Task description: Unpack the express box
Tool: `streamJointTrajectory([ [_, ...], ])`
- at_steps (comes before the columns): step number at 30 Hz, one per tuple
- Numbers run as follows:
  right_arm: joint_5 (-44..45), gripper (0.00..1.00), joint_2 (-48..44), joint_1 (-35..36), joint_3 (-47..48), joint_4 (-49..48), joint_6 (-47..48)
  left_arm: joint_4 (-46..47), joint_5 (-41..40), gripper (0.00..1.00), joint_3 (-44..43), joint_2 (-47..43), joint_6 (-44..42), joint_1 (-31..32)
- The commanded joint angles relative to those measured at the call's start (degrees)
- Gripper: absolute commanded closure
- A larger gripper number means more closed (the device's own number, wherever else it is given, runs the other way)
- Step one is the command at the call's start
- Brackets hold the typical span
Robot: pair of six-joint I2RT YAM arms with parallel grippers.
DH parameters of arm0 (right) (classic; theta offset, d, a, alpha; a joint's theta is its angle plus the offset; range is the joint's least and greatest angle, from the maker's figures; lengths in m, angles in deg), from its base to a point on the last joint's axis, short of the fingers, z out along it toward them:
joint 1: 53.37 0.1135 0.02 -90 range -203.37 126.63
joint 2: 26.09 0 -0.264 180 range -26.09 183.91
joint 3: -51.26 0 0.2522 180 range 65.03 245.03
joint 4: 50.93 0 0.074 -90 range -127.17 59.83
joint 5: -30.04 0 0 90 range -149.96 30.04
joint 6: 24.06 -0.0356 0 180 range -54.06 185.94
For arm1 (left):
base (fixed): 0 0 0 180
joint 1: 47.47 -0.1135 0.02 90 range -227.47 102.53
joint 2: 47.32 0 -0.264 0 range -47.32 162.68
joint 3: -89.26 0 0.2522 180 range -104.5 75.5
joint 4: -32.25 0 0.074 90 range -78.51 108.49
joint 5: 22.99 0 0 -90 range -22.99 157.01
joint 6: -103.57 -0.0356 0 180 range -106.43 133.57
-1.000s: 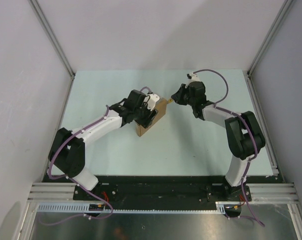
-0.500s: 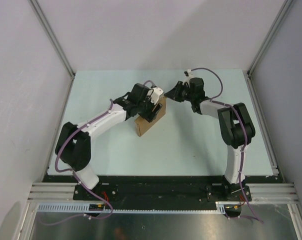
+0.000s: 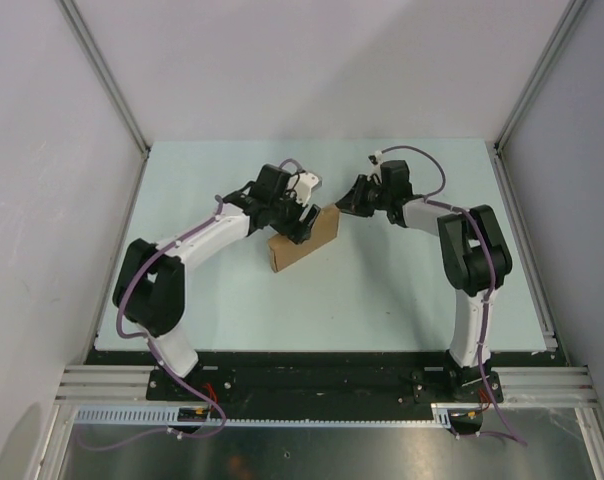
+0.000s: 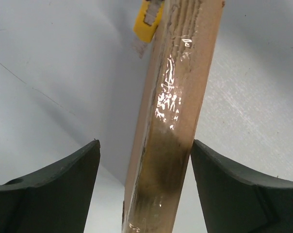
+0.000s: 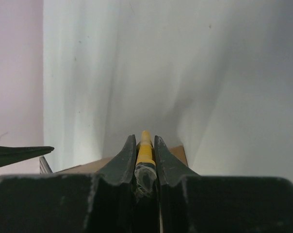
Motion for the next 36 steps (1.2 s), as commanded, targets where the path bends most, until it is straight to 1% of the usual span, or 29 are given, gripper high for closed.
streamJointTrajectory([
  [1,3.3,1.00,-6.8,1.0,1.6,11.7,3.0,-0.2,2.3,0.20,1.7,-3.3,-1.4,-0.2],
  [7,9.8,1.00,-11.6,4.9,0.8,20.6,4.3,-0.5,1.1,0.20,2.8,-4.2,-1.7,-0.2],
  [10,10.7,1.00,-13.4,6.7,-0.8,22.5,3.7,-0.7,0.9,0.20,3.4,-5.0,-1.6,-0.2],
  [14,11.4,1.00,-15.7,7.7,-3.4,24.0,2.9,-1.0,2.9,0.14,3.9,-6.4,-1.7,-0.2],
  [18,13.5,1.00,-17.6,8.8,-4.3,25.8,3.5,-1.0,5.0,0.11,4.9,-7.7,-1.1,-0.2],
  [23,15.7,1.00,-18.3,9.7,-4.3,26.0,4.2,-1.1,7.0,0.09,4.8,-8.0,-0.2,-0.2],
  [31,19.1,1.00,-19.5,11.3,-4.3,26.4,4.6,-1.1,9.0,0.07,4.9,-11.8,0.6,-0.2],
  [36,20.8,1.00,-20.1,11.6,-4.3,25.4,4.4,-1.0,9.3,0.07,4.6,-11.6,1.2,-0.2],
])
